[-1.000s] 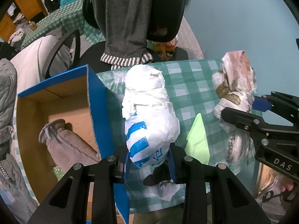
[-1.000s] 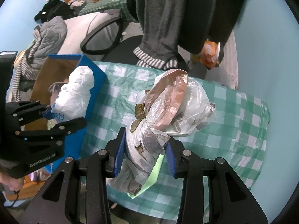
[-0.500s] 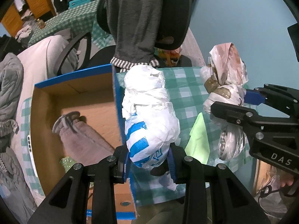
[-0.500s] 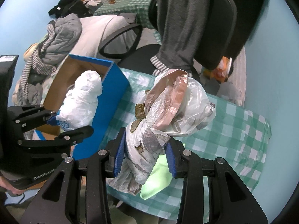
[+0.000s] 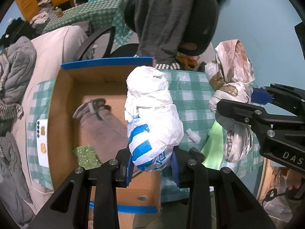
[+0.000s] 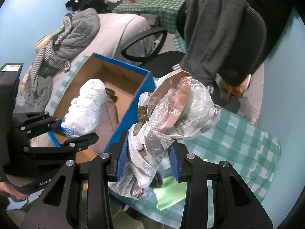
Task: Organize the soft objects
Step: 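Carry both bag bundles over the cardboard box with both tools, then lower both bundles into the box and open both tools, then move both tools back to the lime-green cloth and socks on the table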
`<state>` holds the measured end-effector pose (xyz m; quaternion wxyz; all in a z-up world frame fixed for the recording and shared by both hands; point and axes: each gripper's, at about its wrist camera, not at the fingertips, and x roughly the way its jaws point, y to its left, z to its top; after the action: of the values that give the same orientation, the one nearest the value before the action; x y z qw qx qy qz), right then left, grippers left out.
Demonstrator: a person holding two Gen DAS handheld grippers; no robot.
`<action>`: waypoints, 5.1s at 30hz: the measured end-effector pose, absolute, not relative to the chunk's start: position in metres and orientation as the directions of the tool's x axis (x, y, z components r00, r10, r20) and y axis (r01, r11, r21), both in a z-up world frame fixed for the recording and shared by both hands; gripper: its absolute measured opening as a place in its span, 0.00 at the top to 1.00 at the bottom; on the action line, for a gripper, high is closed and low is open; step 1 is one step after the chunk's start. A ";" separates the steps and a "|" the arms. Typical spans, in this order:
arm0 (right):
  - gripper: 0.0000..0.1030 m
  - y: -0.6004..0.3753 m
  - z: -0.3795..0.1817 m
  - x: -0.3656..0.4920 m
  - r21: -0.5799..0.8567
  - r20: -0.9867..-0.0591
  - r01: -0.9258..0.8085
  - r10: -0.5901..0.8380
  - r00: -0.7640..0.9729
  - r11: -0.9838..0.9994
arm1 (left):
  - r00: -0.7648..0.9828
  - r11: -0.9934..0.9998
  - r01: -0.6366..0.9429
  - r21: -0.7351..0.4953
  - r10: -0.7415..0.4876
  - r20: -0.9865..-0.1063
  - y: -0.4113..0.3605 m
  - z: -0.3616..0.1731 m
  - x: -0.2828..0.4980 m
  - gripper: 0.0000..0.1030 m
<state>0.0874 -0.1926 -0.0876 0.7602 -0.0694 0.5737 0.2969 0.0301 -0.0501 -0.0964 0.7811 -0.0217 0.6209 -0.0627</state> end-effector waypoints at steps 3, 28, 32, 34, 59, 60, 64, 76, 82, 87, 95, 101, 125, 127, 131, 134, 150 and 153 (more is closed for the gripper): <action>0.63 -0.176 -0.087 0.086 0.240 -0.911 -0.554 0.382 0.155 0.797 | 0.223 0.993 0.042 -0.110 -0.117 -0.968 -0.037 -0.097 0.027 0.68; 0.63 -0.069 -0.104 0.085 0.255 -0.918 -0.676 0.392 0.054 0.692 | 0.196 0.989 -0.120 -0.086 -0.061 -0.979 0.052 -0.116 0.012 0.68; 0.63 -0.062 -0.108 0.086 0.260 -0.921 -0.677 0.388 0.041 0.689 | 0.187 0.988 -0.130 -0.083 -0.058 -0.981 0.061 -0.121 0.012 0.68; 0.63 -0.057 -0.109 0.086 0.261 -0.922 -0.676 0.386 0.037 0.689 | 0.182 0.988 -0.133 -0.082 -0.057 -0.982 0.063 -0.123 0.012 0.67; 0.39 -0.045 -0.115 0.088 0.228 -0.939 -0.666 0.342 0.044 0.710 | 0.171 0.985 -0.157 -0.075 -0.047 -0.984 0.076 -0.130 0.011 0.45; 0.39 -0.046 -0.114 0.088 0.226 -0.938 -0.664 0.342 0.048 0.712 | 0.175 0.985 -0.154 -0.075 -0.047 -0.983 0.075 -0.129 0.011 0.45; 0.38 -0.053 -0.109 0.089 0.220 -0.937 -0.655 0.344 0.065 0.723 | 0.182 0.988 -0.137 -0.076 -0.050 -0.982 0.069 -0.123 0.009 0.44; 0.37 -0.079 -0.094 0.087 0.206 -0.934 -0.615 0.341 0.110 0.761 | 0.213 0.991 -0.096 -0.091 -0.069 -0.975 0.044 -0.103 0.009 0.38; 0.37 -0.105 -0.090 0.087 0.202 -0.935 -0.579 0.332 0.127 0.790 | 0.212 0.994 -0.056 -0.098 -0.084 -0.974 0.024 -0.098 0.011 0.37; 0.37 -0.129 -0.090 0.089 0.197 -0.938 -0.541 0.318 0.140 0.818 | 0.215 0.994 -0.022 -0.103 -0.096 -0.972 0.007 -0.094 0.013 0.37; 0.37 -0.171 -0.097 0.087 0.204 -0.944 -0.472 0.300 0.138 0.858 | 0.196 0.993 0.048 -0.110 -0.118 -0.973 -0.028 -0.096 0.012 0.37; 0.37 -0.200 -0.106 0.082 0.203 -0.950 -0.432 0.284 0.131 0.879 | 0.174 0.989 0.100 -0.109 -0.126 -0.977 -0.054 -0.101 0.008 0.37; 0.37 -0.285 -0.164 0.061 0.203 -0.970 -0.326 0.235 0.063 0.923 | 0.077 0.977 0.177 -0.121 -0.137 -0.988 -0.139 -0.133 -0.010 0.35; 0.37 -0.288 -0.172 0.060 0.202 -0.971 -0.330 0.232 0.053 0.922 | 0.066 0.978 0.170 -0.122 -0.135 -0.989 -0.142 -0.138 -0.011 0.35; 0.37 -0.291 -0.187 0.059 0.207 -0.973 -0.339 0.230 0.030 0.918 | 0.049 0.980 0.148 -0.131 -0.139 -0.989 -0.149 -0.149 -0.015 0.34; 0.37 -0.290 -0.199 0.057 0.207 -0.974 -0.354 0.227 0.015 0.912 | 0.035 0.984 0.115 -0.138 -0.143 -0.989 -0.154 -0.160 -0.018 0.34; 0.37 -0.284 -0.251 0.052 0.199 -0.980 -0.422 0.192 -0.060 0.884 | 0.006 0.987 -0.053 -0.149 -0.149 -0.989 -0.159 -0.198 -0.035 0.26; 0.37 -0.282 -0.256 0.050 0.192 -0.981 -0.438 0.183 -0.063 0.878 | 0.003 0.986 -0.081 -0.146 -0.147 -0.989 -0.160 -0.204 -0.038 0.24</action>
<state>0.0500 -0.2825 -0.2559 0.6782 -0.0922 0.6921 0.2291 -0.0378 -0.1601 -0.2045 0.7035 -0.0808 0.7057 -0.0232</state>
